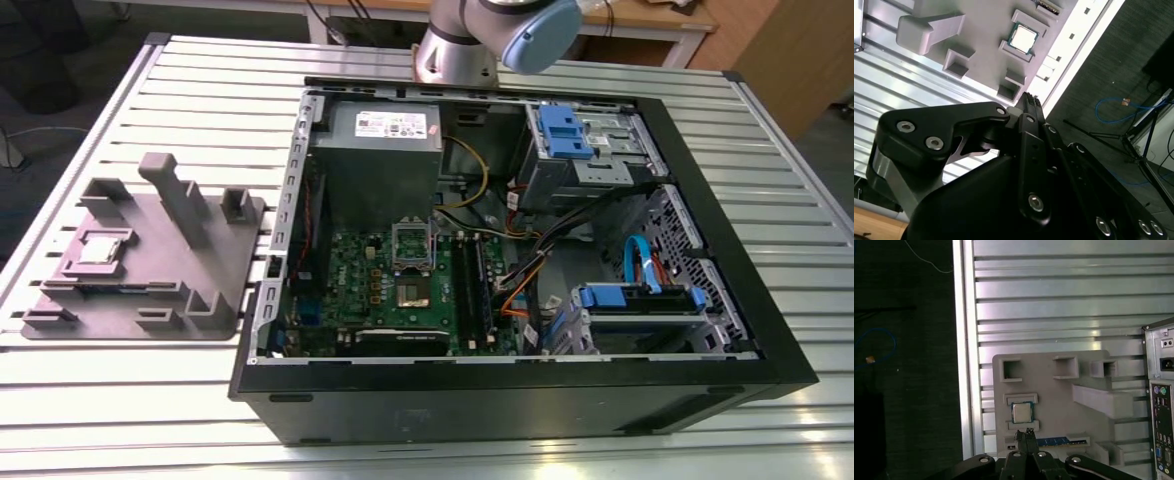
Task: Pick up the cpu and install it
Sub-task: 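Reach for the cpu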
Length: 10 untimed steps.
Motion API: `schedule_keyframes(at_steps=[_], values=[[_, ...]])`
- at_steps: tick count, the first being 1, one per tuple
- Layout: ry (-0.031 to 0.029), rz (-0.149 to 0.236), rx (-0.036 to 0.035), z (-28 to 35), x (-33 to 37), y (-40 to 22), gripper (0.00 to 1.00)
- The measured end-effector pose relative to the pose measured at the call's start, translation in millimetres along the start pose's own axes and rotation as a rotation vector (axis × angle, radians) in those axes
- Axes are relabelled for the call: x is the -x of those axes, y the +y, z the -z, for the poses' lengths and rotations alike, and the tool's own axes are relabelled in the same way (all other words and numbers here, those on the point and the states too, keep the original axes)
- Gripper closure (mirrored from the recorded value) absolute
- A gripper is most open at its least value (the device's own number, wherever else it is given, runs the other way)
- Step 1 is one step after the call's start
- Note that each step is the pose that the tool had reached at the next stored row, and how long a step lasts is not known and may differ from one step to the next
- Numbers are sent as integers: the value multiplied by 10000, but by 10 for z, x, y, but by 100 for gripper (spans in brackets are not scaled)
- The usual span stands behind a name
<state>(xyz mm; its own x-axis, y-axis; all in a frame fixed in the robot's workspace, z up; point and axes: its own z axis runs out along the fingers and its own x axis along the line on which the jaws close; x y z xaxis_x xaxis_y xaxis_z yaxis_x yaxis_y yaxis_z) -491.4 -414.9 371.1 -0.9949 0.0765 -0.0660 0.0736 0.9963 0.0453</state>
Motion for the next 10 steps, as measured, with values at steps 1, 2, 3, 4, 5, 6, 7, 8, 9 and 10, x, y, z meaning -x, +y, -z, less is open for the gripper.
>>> schedule_keyframes(at_steps=[1, 2, 3, 4, 5, 6, 7, 8, 9, 10], values=[[0, 0, 0, -7, -1, 0, 89], [0, 0, 0, -16, -1, -1, 89], [-1, 0, -1, -27, -2, -1, 89], [0, 0, -1, -38, -3, -2, 89], [0, 0, -1, -51, -3, -3, 89], [0, 0, -2, -63, -4, -3, 89], [0, 0, -2, -76, -5, -4, 89], [0, -1, -1, -88, -6, -4, 89], [1, 0, -1, -102, -7, -5, 89], [0, 0, -1, -114, -8, -5, 89]])
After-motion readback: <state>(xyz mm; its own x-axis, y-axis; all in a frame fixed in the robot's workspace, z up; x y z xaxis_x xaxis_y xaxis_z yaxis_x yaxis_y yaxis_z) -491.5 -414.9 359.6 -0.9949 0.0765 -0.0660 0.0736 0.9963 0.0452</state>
